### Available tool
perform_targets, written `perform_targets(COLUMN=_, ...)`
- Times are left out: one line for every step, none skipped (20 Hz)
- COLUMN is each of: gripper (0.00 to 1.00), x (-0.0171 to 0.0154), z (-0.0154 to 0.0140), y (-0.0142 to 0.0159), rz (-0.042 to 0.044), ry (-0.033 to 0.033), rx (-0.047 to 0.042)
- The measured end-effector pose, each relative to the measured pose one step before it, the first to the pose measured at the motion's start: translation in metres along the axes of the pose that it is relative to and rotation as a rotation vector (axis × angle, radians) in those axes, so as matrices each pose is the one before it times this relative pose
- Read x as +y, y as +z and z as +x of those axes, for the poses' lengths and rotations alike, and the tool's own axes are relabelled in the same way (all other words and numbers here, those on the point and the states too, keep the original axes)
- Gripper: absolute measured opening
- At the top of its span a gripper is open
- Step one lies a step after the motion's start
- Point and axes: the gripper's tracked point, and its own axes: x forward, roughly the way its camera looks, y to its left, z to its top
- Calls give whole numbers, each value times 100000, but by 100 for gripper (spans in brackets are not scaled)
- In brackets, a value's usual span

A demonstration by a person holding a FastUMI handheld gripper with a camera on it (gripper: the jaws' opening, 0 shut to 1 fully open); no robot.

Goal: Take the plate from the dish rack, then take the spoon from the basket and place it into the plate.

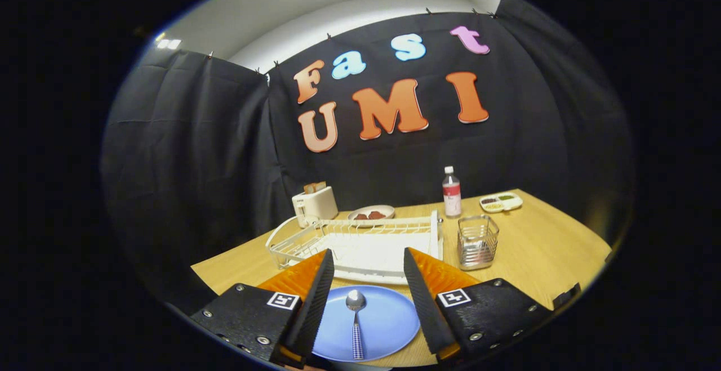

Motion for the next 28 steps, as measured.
perform_targets(gripper=79, x=39, z=-134, y=1028, rz=-2121, ry=-1691, rx=-3098)
perform_targets(gripper=81, x=-106, z=-50, y=1267, rz=-2169, ry=-1618, rx=-3283)
perform_targets(gripper=83, x=-137, z=-102, y=984, rz=-1786, ry=-1740, rx=-2447)
perform_targets(gripper=84, x=-96, z=-15, y=772, rz=-1267, ry=-1081, rx=-1831)
perform_targets(gripper=84, x=-11, z=78, y=637, rz=-931, ry=-1008, rx=-1150)
perform_targets(gripper=84, x=-17, z=63, y=639, rz=-832, ry=-819, rx=-1090)
perform_targets(gripper=85, x=-57, z=120, y=697, rz=-1022, ry=-944, rx=-1590)
perform_targets(gripper=86, x=-96, z=134, y=825, rz=-1243, ry=-887, rx=-1771)
perform_targets(gripper=87, x=20, z=89, y=735, rz=-1102, ry=-923, rx=-1879)
perform_targets(gripper=87, x=225, z=-49, y=614, rz=-748, ry=-353, rx=-1953)
perform_targets(gripper=88, x=432, z=-54, y=597, rz=-231, ry=274, rx=-2387)
perform_targets(gripper=88, x=517, z=-69, y=338, rz=-162, ry=650, rx=-1645)
perform_targets(gripper=88, x=447, z=-56, y=-19, rz=-221, ry=790, rx=-705)
perform_targets(gripper=88, x=319, z=-59, y=-113, rz=-258, ry=586, rx=-333)
perform_targets(gripper=88, x=365, z=60, y=-80, rz=221, ry=1082, rx=-110)
perform_targets(gripper=88, x=590, z=13, y=28, rz=905, ry=1437, rx=90)
perform_targets(gripper=88, x=249, z=66, y=130, rz=685, ry=574, rx=106)
perform_targets(gripper=88, x=-116, z=95, y=310, rz=1061, ry=-212, rx=-210)
perform_targets(gripper=89, x=20, z=112, y=47, rz=525, ry=-215, rx=-36)
perform_targets(gripper=88, x=-152, z=86, y=36, rz=127, ry=-647, rx=-194)
perform_targets(gripper=88, x=-276, z=34, y=131, rz=-537, ry=-963, rx=-405)
perform_targets(gripper=88, x=-375, z=53, y=144, rz=-495, ry=-1601, rx=-505)
perform_targets(gripper=88, x=-177, z=30, y=52, rz=-16, ry=-1240, rx=-500)
perform_targets(gripper=88, x=-108, z=27, y=-30, rz=-38, ry=-880, rx=-279)
perform_targets(gripper=88, x=-298, z=107, y=-166, rz=-1171, ry=-1440, rx=-353)
perform_targets(gripper=88, x=-617, z=170, y=-382, rz=-1607, ry=-2013, rx=744)
perform_targets(gripper=88, x=-160, z=16, y=-526, rz=-554, ry=-1365, rx=1294)
perform_targets(gripper=88, x=133, z=79, y=-295, rz=477, ry=72, rx=702)
